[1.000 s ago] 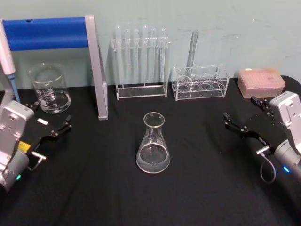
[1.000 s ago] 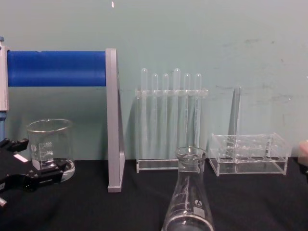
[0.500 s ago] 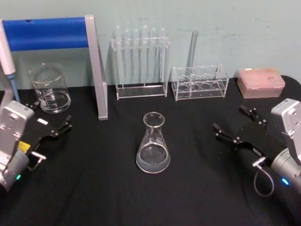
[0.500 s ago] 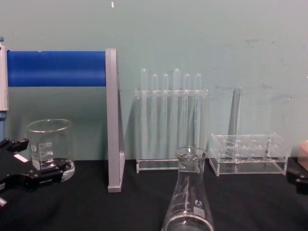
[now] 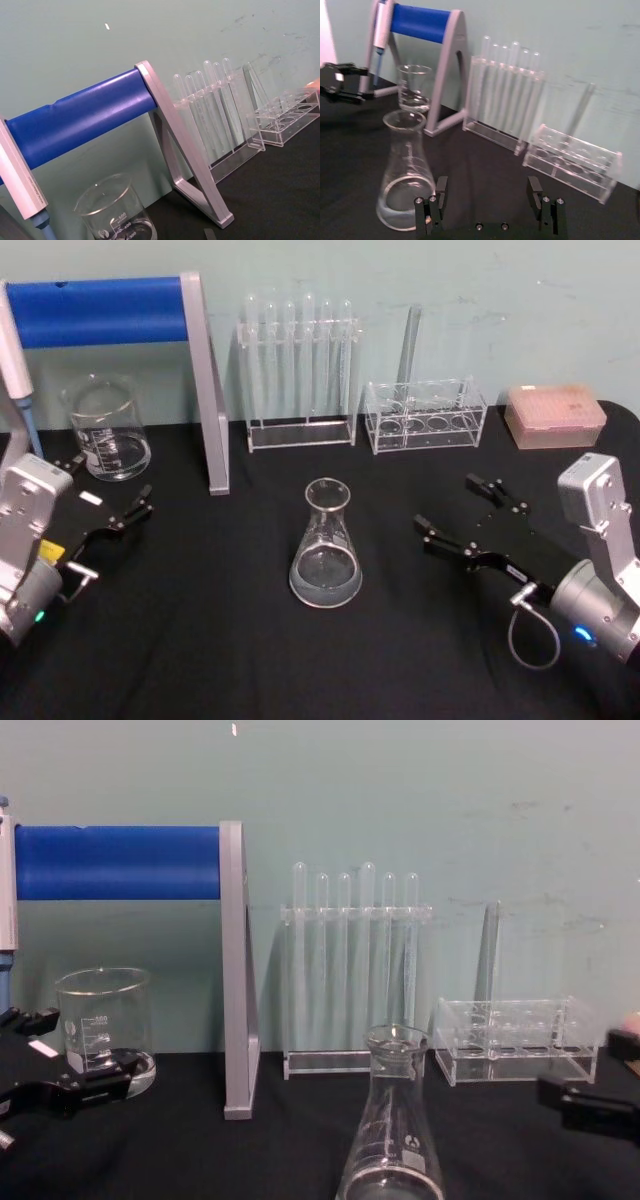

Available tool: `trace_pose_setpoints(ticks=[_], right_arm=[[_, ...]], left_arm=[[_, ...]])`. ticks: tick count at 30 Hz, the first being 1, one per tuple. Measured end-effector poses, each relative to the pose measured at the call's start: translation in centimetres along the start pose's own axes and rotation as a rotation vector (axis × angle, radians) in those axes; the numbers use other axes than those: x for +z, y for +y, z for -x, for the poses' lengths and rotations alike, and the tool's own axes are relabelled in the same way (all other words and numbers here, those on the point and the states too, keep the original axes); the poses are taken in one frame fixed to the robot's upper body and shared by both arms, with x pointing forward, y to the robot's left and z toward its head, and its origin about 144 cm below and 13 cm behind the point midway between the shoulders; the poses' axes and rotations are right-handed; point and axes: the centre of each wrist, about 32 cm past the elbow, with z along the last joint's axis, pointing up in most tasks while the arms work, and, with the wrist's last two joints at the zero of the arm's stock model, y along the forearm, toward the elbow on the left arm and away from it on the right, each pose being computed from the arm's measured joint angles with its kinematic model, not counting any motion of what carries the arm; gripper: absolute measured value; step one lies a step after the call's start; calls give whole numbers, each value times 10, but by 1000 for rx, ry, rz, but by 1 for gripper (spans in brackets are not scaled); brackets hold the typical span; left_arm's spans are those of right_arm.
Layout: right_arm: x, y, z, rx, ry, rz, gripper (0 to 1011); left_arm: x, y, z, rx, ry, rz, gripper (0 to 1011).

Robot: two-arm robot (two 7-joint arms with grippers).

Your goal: Grasp the erlenmeyer flask with one hand, shake it three times, then place it back.

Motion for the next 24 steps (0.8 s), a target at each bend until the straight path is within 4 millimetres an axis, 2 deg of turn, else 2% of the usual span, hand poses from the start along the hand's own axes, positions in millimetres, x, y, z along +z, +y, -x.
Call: trace_pose_setpoints(ticks=[24], right_arm=[[2, 27, 18, 214, 79, -40, 1003]], left_arm=[[0, 0, 0, 0, 0, 0, 1001]])
